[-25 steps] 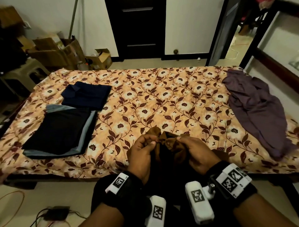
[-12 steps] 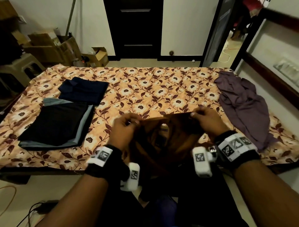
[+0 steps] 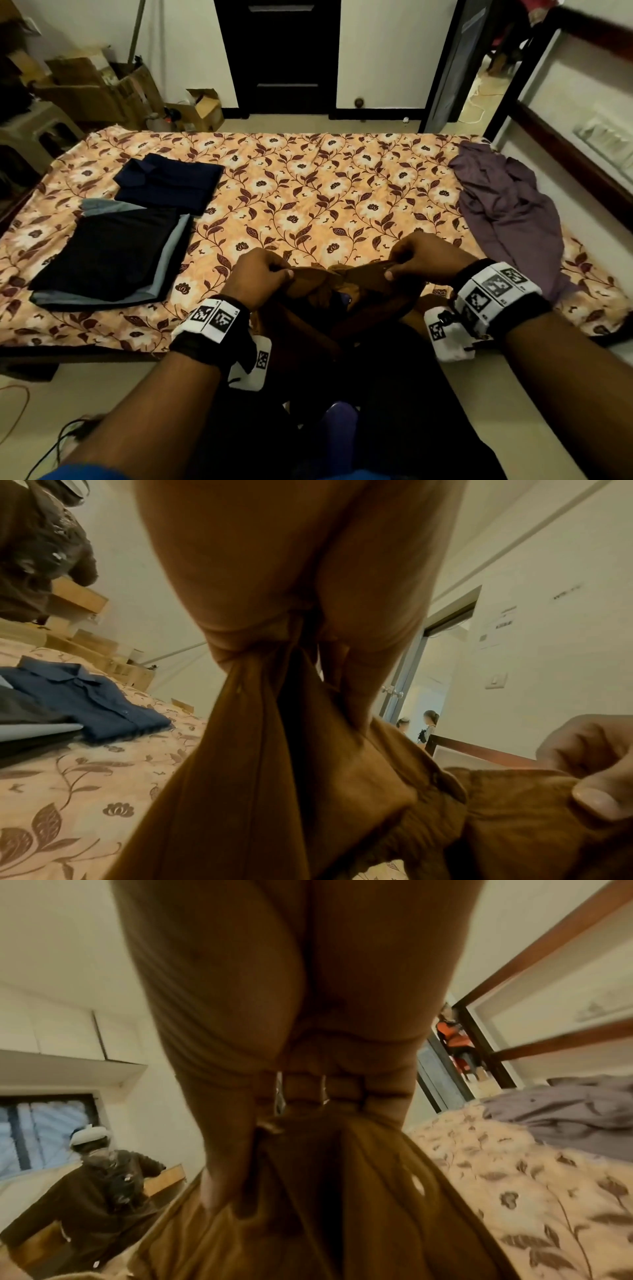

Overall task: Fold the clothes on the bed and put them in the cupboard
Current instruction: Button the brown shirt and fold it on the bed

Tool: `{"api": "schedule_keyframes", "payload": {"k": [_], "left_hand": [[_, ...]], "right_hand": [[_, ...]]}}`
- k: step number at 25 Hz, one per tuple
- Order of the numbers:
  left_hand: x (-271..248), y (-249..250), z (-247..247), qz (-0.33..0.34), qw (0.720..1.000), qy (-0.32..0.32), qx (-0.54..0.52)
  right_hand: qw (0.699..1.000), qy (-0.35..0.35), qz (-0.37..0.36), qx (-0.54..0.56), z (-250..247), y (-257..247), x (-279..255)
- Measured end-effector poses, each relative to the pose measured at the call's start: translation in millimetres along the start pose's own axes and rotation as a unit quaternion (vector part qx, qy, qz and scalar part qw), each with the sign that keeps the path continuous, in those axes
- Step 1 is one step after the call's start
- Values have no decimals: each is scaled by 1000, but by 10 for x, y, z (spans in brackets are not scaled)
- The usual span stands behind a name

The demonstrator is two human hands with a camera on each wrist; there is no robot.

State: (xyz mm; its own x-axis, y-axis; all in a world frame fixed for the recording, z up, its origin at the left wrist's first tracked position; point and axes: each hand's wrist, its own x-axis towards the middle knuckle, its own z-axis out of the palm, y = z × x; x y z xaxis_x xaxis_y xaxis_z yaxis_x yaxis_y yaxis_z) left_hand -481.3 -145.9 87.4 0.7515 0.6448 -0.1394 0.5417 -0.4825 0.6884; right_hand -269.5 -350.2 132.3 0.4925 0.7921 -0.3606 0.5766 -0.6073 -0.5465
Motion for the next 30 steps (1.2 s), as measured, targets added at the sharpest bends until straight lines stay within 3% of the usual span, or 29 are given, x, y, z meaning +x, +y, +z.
{"api": "schedule_keyframes", "payload": {"k": [2, 4, 7, 8, 11, 16, 21, 24, 26, 29, 30], "left_hand": [[-51, -10, 83, 4, 994, 74, -82], [-115, 52, 181, -1, 970, 137, -200], [-170, 226, 389, -4, 927, 157, -339], [-158, 276, 471, 4, 920, 158, -359], [-115, 288, 674, 29, 920, 148, -362], [-135, 269, 778, 22, 914, 89, -396], [68, 134, 387, -55, 915, 212, -339], [131, 184, 330, -43, 951, 145, -268], [7, 298, 491, -20, 943, 89, -319], [-116, 286, 726, 11, 917, 63, -395], [-105, 238, 770, 11, 909, 67, -412]], "right_hand": [[993, 28, 1, 112, 65, 38, 28], [967, 83, 25, 239, 189, -13, 40], [850, 160, 70, 497, 453, -265, 71], [825, 169, 64, 536, 534, -343, 104], [876, 163, 28, 453, 771, -346, 192], [931, 151, 33, 331, 784, -224, 149], [936, 274, 59, 212, 450, -28, 244], [959, 200, 66, 191, 548, -125, 366], [937, 139, 89, 308, 721, -216, 397], [843, 58, 76, 530, 870, -294, 341], [838, 55, 48, 541, 894, -284, 331]]}}
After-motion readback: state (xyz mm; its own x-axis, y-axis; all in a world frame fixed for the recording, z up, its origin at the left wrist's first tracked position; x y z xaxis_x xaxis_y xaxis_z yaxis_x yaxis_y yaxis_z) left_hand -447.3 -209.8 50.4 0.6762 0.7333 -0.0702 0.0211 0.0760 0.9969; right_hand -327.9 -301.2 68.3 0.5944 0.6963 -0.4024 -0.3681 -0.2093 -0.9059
